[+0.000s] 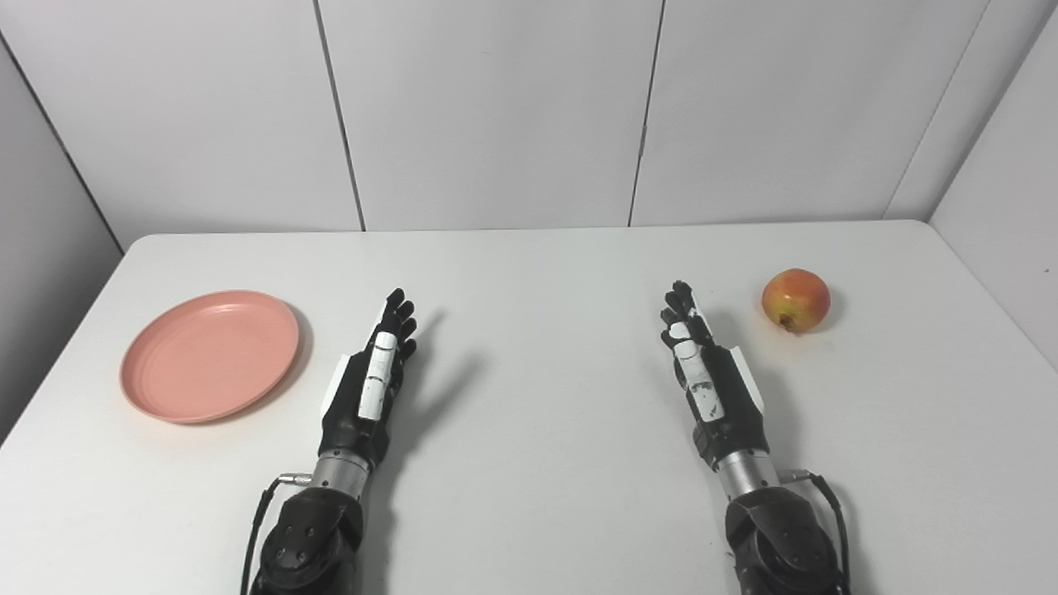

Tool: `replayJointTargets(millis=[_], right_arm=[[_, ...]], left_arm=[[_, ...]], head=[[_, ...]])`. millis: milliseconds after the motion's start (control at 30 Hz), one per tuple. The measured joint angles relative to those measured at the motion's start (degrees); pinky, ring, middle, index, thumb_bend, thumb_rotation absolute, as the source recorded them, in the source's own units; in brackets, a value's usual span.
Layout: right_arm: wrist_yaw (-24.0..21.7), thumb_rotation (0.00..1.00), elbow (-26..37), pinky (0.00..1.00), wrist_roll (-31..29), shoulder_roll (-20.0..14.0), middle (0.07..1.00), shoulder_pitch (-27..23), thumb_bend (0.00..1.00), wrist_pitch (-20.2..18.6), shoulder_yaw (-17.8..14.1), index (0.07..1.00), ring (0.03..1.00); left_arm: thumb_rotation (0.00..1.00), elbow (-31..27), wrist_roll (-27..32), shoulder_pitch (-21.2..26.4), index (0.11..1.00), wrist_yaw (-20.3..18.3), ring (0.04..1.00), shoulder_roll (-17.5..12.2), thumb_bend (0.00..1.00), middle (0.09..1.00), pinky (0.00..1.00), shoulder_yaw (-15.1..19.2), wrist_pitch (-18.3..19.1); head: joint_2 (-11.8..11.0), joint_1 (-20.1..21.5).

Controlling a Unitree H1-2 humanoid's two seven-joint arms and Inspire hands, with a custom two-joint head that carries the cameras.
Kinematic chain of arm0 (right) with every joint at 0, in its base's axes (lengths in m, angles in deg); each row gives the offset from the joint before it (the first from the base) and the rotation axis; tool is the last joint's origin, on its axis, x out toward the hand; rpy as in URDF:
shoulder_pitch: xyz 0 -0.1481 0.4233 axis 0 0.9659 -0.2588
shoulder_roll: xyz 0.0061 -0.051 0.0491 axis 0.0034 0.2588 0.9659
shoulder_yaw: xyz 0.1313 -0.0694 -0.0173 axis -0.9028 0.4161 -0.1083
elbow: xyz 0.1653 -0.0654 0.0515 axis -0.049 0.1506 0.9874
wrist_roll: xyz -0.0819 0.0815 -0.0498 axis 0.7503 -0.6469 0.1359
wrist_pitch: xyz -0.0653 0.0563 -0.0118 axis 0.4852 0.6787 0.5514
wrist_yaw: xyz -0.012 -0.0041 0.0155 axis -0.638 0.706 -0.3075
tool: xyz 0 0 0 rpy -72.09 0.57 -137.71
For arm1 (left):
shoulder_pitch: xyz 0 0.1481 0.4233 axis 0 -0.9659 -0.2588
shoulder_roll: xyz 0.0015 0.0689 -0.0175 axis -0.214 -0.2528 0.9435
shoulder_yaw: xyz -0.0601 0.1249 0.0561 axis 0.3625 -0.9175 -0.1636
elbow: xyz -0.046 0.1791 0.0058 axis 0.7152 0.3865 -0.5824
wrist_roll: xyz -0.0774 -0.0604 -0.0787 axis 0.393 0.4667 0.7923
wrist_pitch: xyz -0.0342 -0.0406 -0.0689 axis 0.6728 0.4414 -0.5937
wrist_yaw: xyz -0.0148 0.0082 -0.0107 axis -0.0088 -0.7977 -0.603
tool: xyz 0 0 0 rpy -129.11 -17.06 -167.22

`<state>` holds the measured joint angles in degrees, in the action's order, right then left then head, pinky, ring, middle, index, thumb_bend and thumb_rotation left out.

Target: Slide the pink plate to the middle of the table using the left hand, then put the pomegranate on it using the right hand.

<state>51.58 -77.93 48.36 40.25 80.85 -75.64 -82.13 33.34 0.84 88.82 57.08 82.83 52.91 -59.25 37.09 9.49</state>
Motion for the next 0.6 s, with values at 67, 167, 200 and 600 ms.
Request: replayJointTargets(millis=[67, 167, 200, 600], right_arm=[[0.02, 0.89, 0.07, 1.00, 0.01, 0.02, 1.000, 0.00, 0.68, 0.00, 0.00, 1.000, 1.000], [0.03, 0.90, 0.06, 1.00, 0.17, 0.03, 1.000, 0.00, 0.68, 0.00, 0.02, 1.000, 1.000], [0.03, 0.90, 0.06, 1.00, 0.30, 0.02, 1.000, 0.00, 0.68, 0.00, 0.03, 1.000, 1.000], [0.01, 0.91, -0.08, 1.00, 0.51, -0.04, 1.000, -0.01, 0.68, 0.00, 0.05, 1.000, 1.000]], left_arm=[[1.00, 0.00, 0.00, 0.01, 1.000, 0.09, 1.000, 0.01, 0.66, 1.000, 1.00, 0.02, 0.12], [1.00, -0.01, 0.00, 0.01, 1.000, 0.23, 1.000, 0.02, 0.65, 1.000, 1.00, 0.02, 0.34], [1.00, 0.00, 0.00, 0.01, 1.000, 0.25, 1.000, 0.01, 0.65, 1.000, 1.00, 0.02, 0.34], [1.00, 0.00, 0.02, 0.01, 1.000, 0.40, 1.000, 0.00, 0.63, 1.000, 1.00, -0.03, 0.33]], head=[[0.00, 0.00], [-0.09, 0.09], [-0.09, 0.09], [-0.18, 0.00]])
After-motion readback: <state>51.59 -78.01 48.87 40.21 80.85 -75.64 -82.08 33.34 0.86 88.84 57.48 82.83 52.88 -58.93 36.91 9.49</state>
